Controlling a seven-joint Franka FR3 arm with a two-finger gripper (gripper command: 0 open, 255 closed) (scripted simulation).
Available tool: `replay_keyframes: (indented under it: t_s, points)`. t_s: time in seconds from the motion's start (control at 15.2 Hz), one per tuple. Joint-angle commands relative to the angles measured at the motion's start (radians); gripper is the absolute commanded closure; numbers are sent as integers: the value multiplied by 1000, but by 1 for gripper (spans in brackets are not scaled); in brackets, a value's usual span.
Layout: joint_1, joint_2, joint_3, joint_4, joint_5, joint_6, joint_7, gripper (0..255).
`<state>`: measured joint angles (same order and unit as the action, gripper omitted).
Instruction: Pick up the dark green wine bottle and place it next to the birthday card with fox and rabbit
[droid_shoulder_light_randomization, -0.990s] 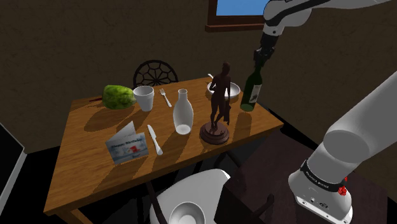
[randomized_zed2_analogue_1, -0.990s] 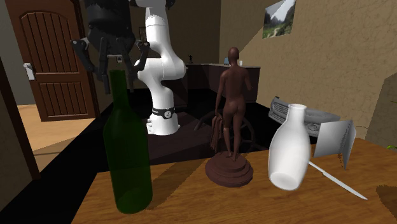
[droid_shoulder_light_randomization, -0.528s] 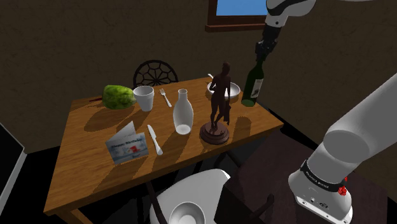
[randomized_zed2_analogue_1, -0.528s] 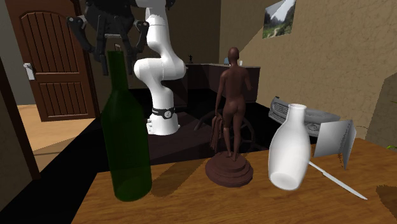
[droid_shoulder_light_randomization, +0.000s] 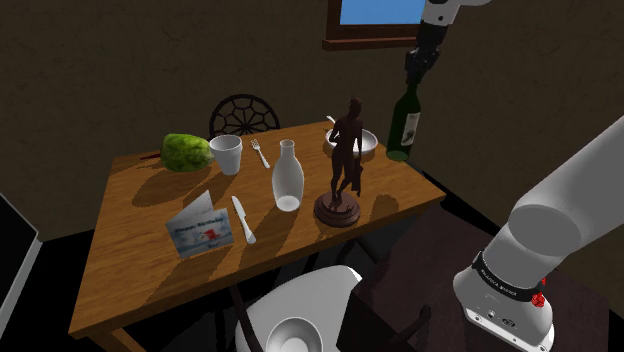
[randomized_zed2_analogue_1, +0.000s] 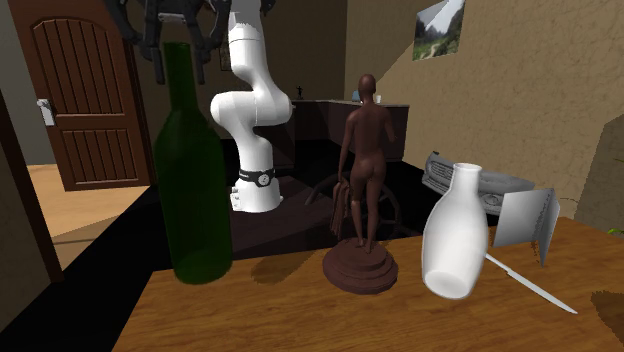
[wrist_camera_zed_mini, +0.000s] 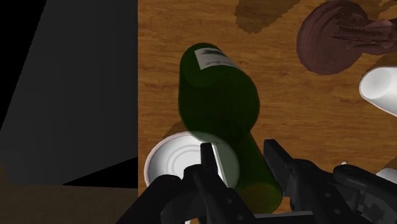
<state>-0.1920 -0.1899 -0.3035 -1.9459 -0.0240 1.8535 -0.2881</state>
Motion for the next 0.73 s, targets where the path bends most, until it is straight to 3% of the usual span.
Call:
replay_keyframes:
  t_s: [0.0, 0.66]
  points:
    - [0, 1, 0, 31, 1, -30, 0, 255]
    - [3, 21, 1, 187, 7, -166, -2, 255]
